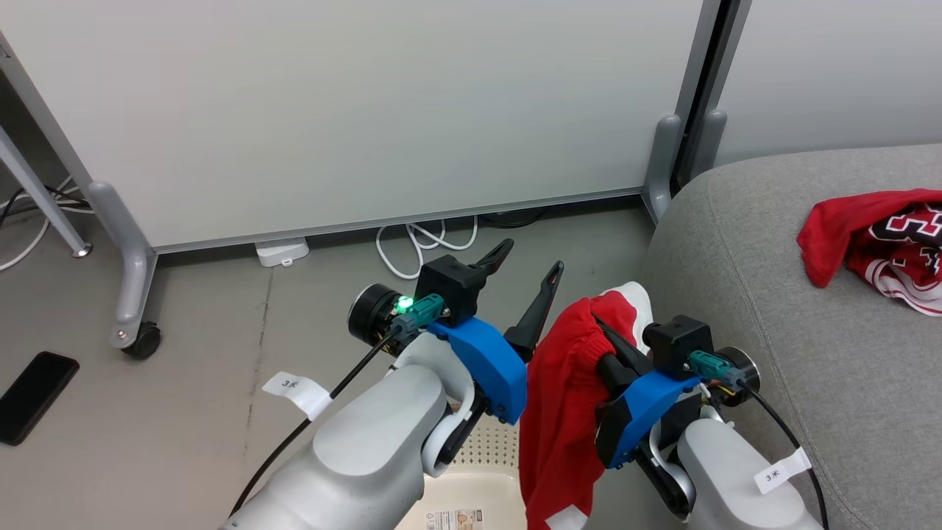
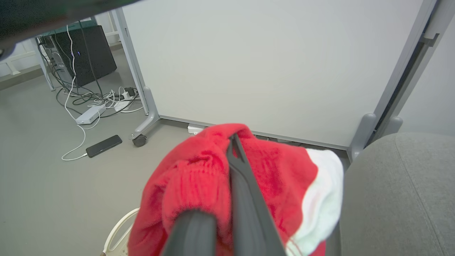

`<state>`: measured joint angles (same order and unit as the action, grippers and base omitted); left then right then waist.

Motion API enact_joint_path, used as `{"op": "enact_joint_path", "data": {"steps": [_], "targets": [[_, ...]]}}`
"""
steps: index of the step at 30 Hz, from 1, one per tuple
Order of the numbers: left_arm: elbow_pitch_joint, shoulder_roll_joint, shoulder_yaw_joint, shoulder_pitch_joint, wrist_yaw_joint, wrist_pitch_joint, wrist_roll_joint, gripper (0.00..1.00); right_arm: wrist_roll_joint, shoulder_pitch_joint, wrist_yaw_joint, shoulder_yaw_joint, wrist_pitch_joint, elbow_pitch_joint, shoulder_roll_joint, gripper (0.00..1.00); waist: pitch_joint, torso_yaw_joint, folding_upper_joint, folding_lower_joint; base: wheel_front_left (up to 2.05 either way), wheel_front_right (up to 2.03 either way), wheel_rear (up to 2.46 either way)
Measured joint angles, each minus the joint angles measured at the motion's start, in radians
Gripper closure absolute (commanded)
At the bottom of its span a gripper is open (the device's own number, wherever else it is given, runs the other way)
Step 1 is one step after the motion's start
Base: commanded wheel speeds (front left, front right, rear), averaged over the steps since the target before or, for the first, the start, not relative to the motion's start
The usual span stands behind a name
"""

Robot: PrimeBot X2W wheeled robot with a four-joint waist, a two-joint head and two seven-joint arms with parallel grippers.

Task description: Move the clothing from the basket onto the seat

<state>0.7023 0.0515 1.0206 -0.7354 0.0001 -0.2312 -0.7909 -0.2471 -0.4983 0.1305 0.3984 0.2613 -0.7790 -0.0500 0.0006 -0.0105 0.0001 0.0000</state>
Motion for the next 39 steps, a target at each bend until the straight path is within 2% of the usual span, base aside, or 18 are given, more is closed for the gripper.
{"op": "enact_joint_path", "data": {"steps": [9, 15, 21, 31, 39], "targets": [[-0.030, 0.037, -0.063, 0.060, 0.018, -0.029, 0.024, 0.00, -0.007, 0.001, 0.000, -0.019, 0.000, 0.019, 0.000, 1.00, 0.009, -0.004, 0.0000, 0.0000, 0.00, 0.00, 0.00], [-0.168, 0.089, -0.192, 0.165, 0.015, -0.031, 0.114, 0.00, -0.002, 0.002, 0.000, -0.027, 0.001, 0.035, 0.000, 1.00, 0.021, -0.013, 0.0000, 0.0000, 0.00, 0.00, 0.00], [-0.283, 0.128, -0.323, 0.299, -0.015, -0.031, 0.222, 0.00, 0.002, 0.003, 0.000, -0.041, 0.001, 0.053, 0.000, 1.00, 0.036, -0.027, 0.0000, 0.0000, 0.00, 0.00, 0.00], [-0.422, 0.126, -0.553, 0.508, -0.062, -0.032, 0.363, 0.00, 0.006, 0.003, 0.000, -0.033, 0.001, 0.075, 0.000, 1.00, 0.052, -0.072, 0.0000, 0.0000, 0.00, 0.00, 0.00], [-0.446, 0.094, -0.685, 0.625, -0.086, -0.032, 0.442, 0.00, 0.009, 0.005, 0.000, -0.035, 0.001, 0.080, 0.000, 1.00, 0.054, -0.110, -0.0001, 0.0000, 0.00, 0.00, 0.00]]}}
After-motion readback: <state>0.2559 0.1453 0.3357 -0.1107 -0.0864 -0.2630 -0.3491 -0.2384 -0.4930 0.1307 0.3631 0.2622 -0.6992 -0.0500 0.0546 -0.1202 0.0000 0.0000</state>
